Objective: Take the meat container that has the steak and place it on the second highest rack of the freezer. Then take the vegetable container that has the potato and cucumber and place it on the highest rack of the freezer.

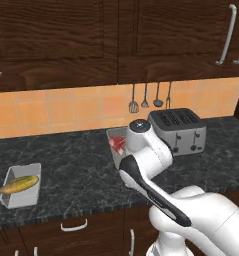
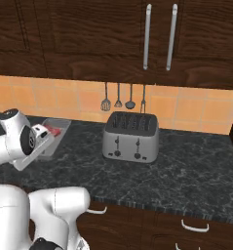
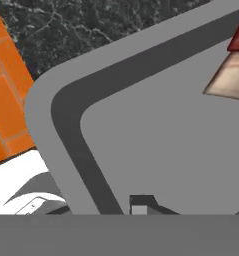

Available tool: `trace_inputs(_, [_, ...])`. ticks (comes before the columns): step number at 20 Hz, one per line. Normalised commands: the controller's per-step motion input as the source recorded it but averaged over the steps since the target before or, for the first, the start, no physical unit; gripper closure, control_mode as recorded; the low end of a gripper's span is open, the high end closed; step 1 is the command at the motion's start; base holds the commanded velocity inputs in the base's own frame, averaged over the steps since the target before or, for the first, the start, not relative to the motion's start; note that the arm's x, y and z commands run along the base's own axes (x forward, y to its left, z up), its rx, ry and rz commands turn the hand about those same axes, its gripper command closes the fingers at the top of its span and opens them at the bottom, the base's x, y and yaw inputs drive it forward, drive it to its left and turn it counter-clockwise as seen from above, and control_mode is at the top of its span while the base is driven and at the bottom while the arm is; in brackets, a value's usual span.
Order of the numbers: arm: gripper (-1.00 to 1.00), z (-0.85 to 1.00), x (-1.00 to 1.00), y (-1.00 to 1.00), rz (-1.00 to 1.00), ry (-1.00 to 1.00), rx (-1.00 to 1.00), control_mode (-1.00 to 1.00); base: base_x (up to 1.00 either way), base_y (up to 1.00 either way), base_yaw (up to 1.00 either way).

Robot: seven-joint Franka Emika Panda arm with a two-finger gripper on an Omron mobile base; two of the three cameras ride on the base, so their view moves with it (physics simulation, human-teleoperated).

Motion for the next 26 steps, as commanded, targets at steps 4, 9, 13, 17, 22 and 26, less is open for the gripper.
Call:
trace_inputs(4, [1.0,1.0,-0.58,-1.0,0.0,-0.08,0.04,-1.0,0.0,0.0,0.0])
trace_inputs(9, [1.0,0.89,-0.37,-1.0,-0.07,-0.04,0.09,-1.0,0.0,0.0,0.0])
trace_inputs(13, [1.0,0.35,-0.11,-0.62,-0.04,0.0,0.06,-1.0,0.0,0.0,0.0])
trace_inputs(17, [1.0,-0.12,-0.03,-0.51,0.03,0.03,-0.28,-1.0,0.0,0.0,0.0])
trace_inputs(22, [1.0,-0.05,0.0,-0.01,0.01,0.07,-0.25,-1.0,0.0,0.0,0.0])
trace_inputs(26, [1.0,0.07,0.0,0.0,0.0,0.13,0.02,-1.0,0.0,0.0,0.0])
